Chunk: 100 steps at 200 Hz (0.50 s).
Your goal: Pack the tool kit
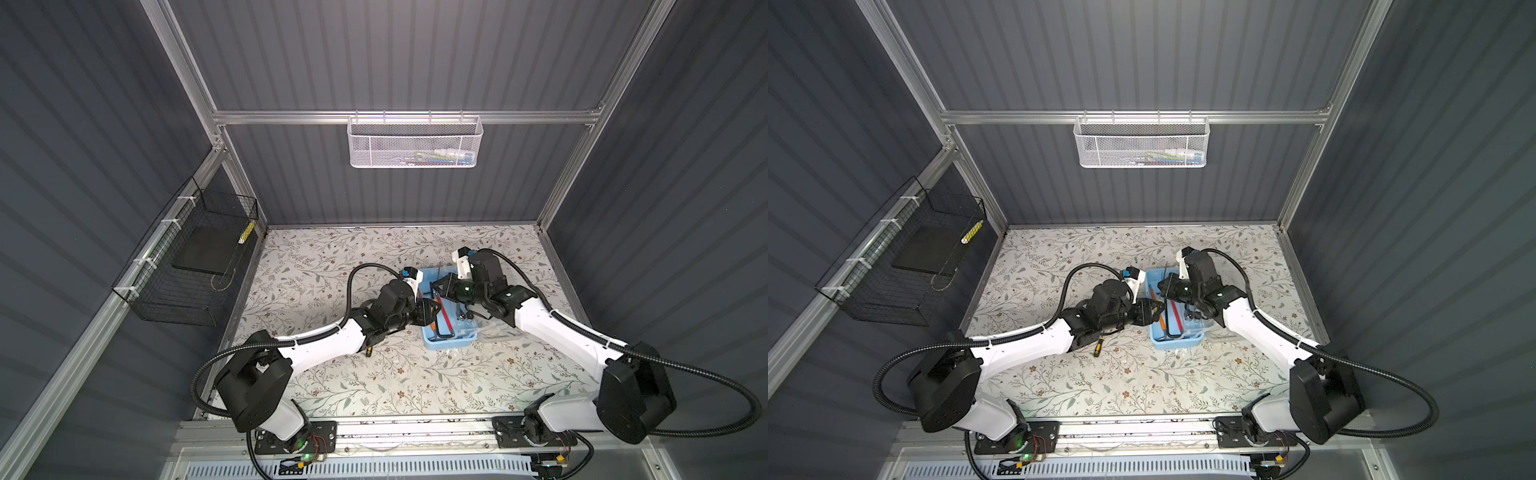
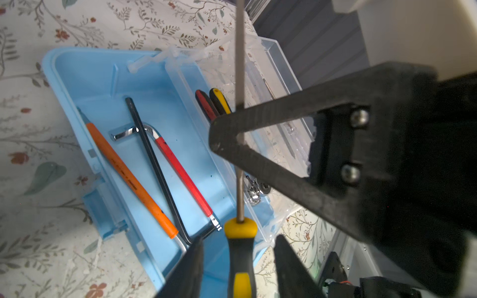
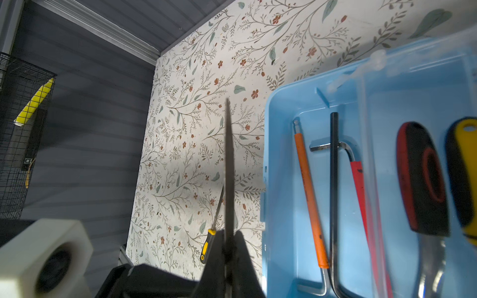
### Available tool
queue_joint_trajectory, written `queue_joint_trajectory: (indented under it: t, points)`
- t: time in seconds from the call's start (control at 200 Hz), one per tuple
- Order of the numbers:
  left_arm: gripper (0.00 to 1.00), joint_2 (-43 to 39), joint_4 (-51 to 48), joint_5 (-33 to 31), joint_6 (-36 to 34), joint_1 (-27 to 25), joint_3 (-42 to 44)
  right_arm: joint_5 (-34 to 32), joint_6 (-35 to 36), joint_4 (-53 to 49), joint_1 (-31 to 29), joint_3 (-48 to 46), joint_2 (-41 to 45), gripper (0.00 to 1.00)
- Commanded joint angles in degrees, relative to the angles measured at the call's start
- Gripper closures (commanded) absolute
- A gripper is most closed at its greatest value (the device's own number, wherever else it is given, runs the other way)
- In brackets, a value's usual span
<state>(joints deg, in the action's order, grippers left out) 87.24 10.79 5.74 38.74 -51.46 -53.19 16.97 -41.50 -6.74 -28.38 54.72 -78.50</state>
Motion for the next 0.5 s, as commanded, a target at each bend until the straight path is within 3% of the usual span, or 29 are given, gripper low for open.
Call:
queue_joint_trajectory:
  t: [0.0, 0.17, 0.245, 0.37, 0.495]
  points:
    - [0.25, -4.47, -5.75, -4.49, -2.15, -0.28, 0.38, 0.82, 1.92, -3.69, 1.79, 2.99, 3.51, 1.0]
    - [0.03, -11.47, -19.0, -19.78, -4.2, 0.07, 3.03, -2.79, 13.37, -18.79, 9.28, 7.15, 8.76, 1.0]
    - [0.03, -12.61, -26.3, -24.11, -3.73, 1.48, 3.45, -6.06, 20.0, -25.88, 13.82, 9.73, 9.07, 1.0]
    - [0.02, -11.64, -36.95, -26.04, -2.5, 5.56, 4.0, -16.5, 30.51, -35.09, 18.88, 13.59, 6.67, 1.0]
    - [0.03, -10.48, -40.19, -27.2, -2.09, 7.51, 6.26, -21.53, 35.64, -38.02, 21.83, 16.03, 2.17, 1.0]
